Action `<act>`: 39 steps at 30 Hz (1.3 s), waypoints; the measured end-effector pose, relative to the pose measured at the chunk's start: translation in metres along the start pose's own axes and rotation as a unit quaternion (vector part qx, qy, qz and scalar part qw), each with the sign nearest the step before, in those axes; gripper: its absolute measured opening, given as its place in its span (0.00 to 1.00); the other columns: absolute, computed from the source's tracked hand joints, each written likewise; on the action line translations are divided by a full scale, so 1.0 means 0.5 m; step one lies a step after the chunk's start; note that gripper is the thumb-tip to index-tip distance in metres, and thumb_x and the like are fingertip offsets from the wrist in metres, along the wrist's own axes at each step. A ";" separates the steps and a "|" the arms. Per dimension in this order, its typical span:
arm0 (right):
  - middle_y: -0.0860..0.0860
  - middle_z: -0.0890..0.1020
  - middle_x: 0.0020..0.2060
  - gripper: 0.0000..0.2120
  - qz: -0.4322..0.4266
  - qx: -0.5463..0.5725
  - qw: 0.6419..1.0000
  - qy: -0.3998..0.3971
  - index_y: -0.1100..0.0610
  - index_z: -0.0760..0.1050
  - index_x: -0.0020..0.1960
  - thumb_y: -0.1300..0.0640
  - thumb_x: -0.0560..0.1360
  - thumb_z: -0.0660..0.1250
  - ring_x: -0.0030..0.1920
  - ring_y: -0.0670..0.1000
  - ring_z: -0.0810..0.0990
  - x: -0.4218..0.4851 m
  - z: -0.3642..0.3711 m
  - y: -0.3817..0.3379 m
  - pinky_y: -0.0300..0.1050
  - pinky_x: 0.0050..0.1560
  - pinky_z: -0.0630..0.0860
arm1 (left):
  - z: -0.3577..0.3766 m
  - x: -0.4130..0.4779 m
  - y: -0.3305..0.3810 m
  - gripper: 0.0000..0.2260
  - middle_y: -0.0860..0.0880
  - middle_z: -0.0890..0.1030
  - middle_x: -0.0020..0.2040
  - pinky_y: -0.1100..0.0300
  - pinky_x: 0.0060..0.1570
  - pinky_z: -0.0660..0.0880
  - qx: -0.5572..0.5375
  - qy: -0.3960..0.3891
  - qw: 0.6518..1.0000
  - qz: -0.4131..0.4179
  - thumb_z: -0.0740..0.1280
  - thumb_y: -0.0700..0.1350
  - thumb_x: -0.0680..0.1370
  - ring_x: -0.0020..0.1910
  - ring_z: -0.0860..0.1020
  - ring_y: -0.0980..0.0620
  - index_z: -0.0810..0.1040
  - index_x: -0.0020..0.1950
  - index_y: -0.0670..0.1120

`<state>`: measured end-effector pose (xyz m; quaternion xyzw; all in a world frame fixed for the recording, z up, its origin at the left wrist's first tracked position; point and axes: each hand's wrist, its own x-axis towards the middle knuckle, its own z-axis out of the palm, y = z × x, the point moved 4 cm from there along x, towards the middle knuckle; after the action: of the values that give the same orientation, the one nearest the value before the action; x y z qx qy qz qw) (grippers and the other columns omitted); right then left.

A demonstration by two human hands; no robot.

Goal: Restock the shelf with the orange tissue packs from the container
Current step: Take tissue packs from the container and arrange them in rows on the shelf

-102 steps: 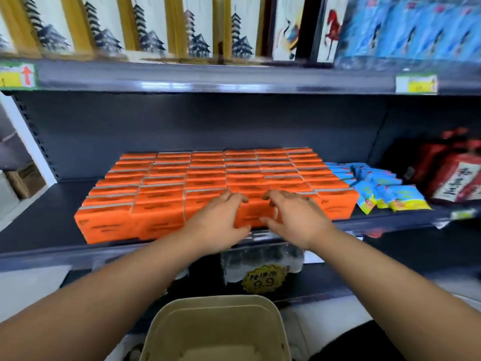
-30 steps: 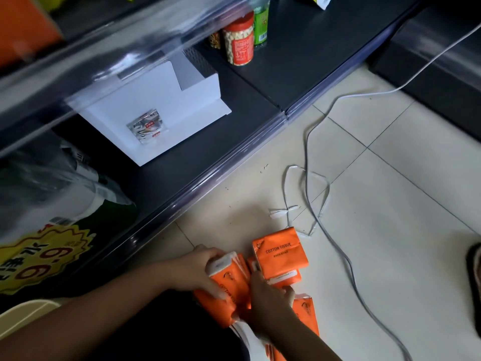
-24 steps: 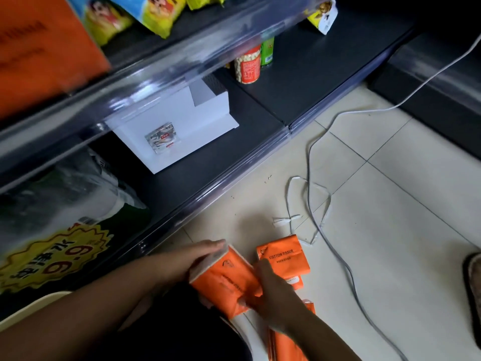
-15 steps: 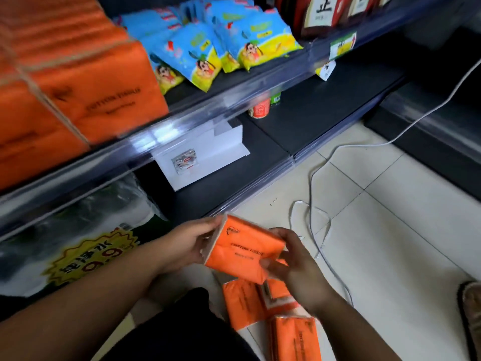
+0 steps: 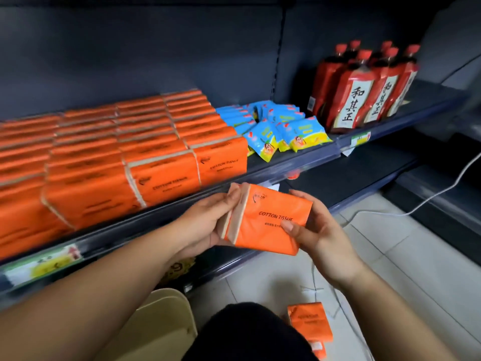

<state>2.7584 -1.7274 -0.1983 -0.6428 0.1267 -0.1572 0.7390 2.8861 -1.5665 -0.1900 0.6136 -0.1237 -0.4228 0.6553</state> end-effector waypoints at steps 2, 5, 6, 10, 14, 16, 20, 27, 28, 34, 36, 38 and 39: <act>0.50 0.82 0.56 0.33 -0.016 -0.004 1.000 -0.015 0.44 0.75 0.62 0.44 0.59 0.82 0.58 0.53 0.80 0.005 0.035 -0.035 0.53 0.55 0.80 | -0.015 -0.039 0.034 0.29 0.41 0.82 0.59 0.44 0.54 0.78 -0.009 0.015 0.999 0.035 0.66 0.58 0.70 0.56 0.81 0.44 0.75 0.66 0.42; 0.50 0.83 0.54 0.29 -0.039 -0.013 0.998 -0.041 0.44 0.77 0.57 0.45 0.59 0.82 0.55 0.51 0.81 0.007 0.102 -0.082 0.50 0.51 0.80 | -0.057 -0.100 0.077 0.22 0.46 0.85 0.49 0.56 0.40 0.81 -0.005 0.049 0.994 0.098 0.66 0.56 0.71 0.44 0.83 0.52 0.78 0.60 0.45; 0.50 0.83 0.53 0.28 -0.043 -0.014 0.998 -0.048 0.44 0.77 0.56 0.44 0.58 0.82 0.54 0.51 0.81 0.009 0.112 -0.091 0.51 0.50 0.80 | -0.062 -0.110 0.085 0.19 0.47 0.85 0.47 0.57 0.38 0.80 -0.006 0.062 0.993 0.104 0.66 0.55 0.72 0.43 0.84 0.52 0.79 0.58 0.46; 0.52 0.82 0.49 0.23 -0.058 -0.045 0.992 -0.105 0.50 0.74 0.55 0.53 0.64 0.79 0.52 0.52 0.80 0.009 0.223 -0.148 0.55 0.52 0.80 | -0.142 -0.210 0.133 0.11 0.47 0.85 0.45 0.52 0.44 0.79 -0.003 0.136 0.980 0.146 0.62 0.50 0.80 0.43 0.83 0.50 0.79 0.56 0.47; 0.50 0.82 0.47 0.24 -0.083 -0.078 0.979 -0.171 0.55 0.71 0.56 0.58 0.65 0.79 0.50 0.51 0.80 0.004 0.343 -0.201 0.47 0.52 0.79 | -0.223 -0.318 0.177 0.17 0.42 0.83 0.48 0.48 0.50 0.76 0.013 0.151 0.971 0.187 0.65 0.44 0.70 0.45 0.81 0.46 0.78 0.58 0.43; 0.50 0.79 0.43 0.21 -0.086 -0.079 0.974 -0.196 0.55 0.70 0.53 0.61 0.66 0.78 0.45 0.48 0.78 -0.004 0.404 -0.218 0.39 0.44 0.78 | -0.263 -0.374 0.195 0.19 0.42 0.83 0.47 0.50 0.49 0.75 0.005 0.169 0.963 0.208 0.64 0.42 0.66 0.43 0.81 0.45 0.78 0.56 0.41; 0.49 0.77 0.42 0.20 -0.095 -0.087 0.956 -0.263 0.52 0.70 0.50 0.64 0.67 0.77 0.44 0.48 0.75 -0.023 0.549 -0.236 0.49 0.47 0.77 | -0.361 -0.512 0.213 0.24 0.38 0.83 0.53 0.49 0.51 0.78 0.011 0.206 0.949 0.240 0.70 0.43 0.66 0.49 0.82 0.40 0.77 0.61 0.37; 0.47 0.79 0.57 0.31 -0.177 -0.194 0.901 -0.344 0.43 0.71 0.64 0.65 0.68 0.77 0.55 0.45 0.80 -0.072 0.803 -0.249 0.42 0.59 0.76 | -0.522 -0.731 0.171 0.23 0.38 0.81 0.60 0.42 0.60 0.76 0.007 0.289 0.924 0.252 0.70 0.47 0.71 0.59 0.79 0.38 0.75 0.65 0.41; 0.46 0.78 0.59 0.29 -0.189 -0.206 0.890 -0.360 0.41 0.72 0.62 0.63 0.68 0.77 0.57 0.44 0.79 -0.080 0.839 -0.247 0.41 0.61 0.75 | -0.545 -0.758 0.161 0.23 0.39 0.81 0.60 0.43 0.58 0.77 0.003 0.300 0.920 0.253 0.69 0.47 0.72 0.58 0.80 0.39 0.75 0.65 0.42; 0.48 0.78 0.59 0.24 -0.246 -0.246 0.844 -0.409 0.45 0.75 0.59 0.57 0.67 0.77 0.59 0.46 0.76 -0.112 1.061 -0.220 0.40 0.63 0.70 | -0.696 -0.894 0.117 0.25 0.40 0.81 0.60 0.45 0.57 0.78 0.009 0.345 0.898 0.272 0.70 0.54 0.73 0.59 0.80 0.39 0.74 0.67 0.43; 0.47 0.77 0.57 0.23 -0.263 -0.272 0.828 -0.414 0.47 0.74 0.60 0.60 0.68 0.77 0.57 0.45 0.75 -0.112 1.126 -0.211 0.39 0.61 0.70 | -0.741 -0.921 0.103 0.34 0.40 0.81 0.59 0.47 0.55 0.79 0.017 0.367 0.886 0.283 0.76 0.59 0.66 0.58 0.80 0.39 0.75 0.65 0.43; 0.46 0.76 0.54 0.22 -0.275 -0.290 0.813 -0.422 0.45 0.73 0.57 0.59 0.68 0.76 0.52 0.44 0.74 -0.110 1.190 -0.199 0.38 0.55 0.70 | -0.793 -0.943 0.088 0.39 0.41 0.81 0.60 0.43 0.58 0.76 0.024 0.393 0.871 0.293 0.78 0.62 0.61 0.58 0.80 0.39 0.75 0.66 0.44; 0.47 0.75 0.53 0.21 -0.278 -0.298 0.807 -0.427 0.45 0.72 0.56 0.59 0.68 0.76 0.51 0.44 0.74 -0.108 1.222 -0.191 0.38 0.53 0.70 | -0.821 -0.954 0.081 0.39 0.41 0.81 0.60 0.41 0.60 0.75 0.023 0.408 0.862 0.299 0.78 0.63 0.61 0.58 0.80 0.39 0.75 0.66 0.45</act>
<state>2.9399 -1.1618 -0.0183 -0.8415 -0.3452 -0.0198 0.4151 2.8902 -0.9468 -0.0720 0.6796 -0.0324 0.0847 0.7280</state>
